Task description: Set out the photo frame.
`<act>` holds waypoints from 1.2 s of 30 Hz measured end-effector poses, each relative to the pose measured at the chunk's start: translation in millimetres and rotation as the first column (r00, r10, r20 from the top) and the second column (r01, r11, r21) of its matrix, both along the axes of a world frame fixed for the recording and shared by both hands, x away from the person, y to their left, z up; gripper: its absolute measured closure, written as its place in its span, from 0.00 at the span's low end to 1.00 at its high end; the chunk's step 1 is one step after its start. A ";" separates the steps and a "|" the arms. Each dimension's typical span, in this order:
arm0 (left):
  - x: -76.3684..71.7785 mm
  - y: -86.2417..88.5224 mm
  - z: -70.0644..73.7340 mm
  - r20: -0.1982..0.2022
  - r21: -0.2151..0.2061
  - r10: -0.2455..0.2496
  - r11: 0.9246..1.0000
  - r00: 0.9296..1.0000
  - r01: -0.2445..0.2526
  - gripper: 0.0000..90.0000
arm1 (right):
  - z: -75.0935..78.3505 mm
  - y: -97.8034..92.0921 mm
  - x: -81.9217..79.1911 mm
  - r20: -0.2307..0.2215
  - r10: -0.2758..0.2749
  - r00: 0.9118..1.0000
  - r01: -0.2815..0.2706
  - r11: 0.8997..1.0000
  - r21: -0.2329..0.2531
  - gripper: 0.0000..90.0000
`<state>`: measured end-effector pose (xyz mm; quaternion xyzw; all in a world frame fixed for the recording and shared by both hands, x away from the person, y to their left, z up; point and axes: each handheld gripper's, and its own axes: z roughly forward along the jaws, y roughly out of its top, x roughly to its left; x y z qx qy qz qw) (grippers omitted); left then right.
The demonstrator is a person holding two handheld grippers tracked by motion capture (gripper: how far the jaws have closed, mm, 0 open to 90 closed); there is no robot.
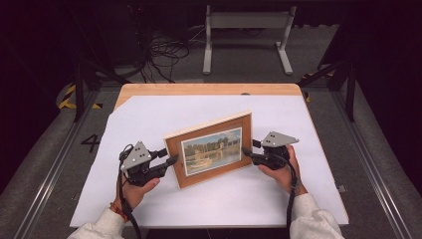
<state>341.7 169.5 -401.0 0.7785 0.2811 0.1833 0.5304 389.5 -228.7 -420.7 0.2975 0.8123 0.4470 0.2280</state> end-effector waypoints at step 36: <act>21.0 -11.2 -4.5 -0.004 0.058 0.015 0.998 1.000 -0.015 0.64 | -0.8 -6.7 -27.8 0.007 -0.021 1.000 0.021 0.999 -0.027 0.65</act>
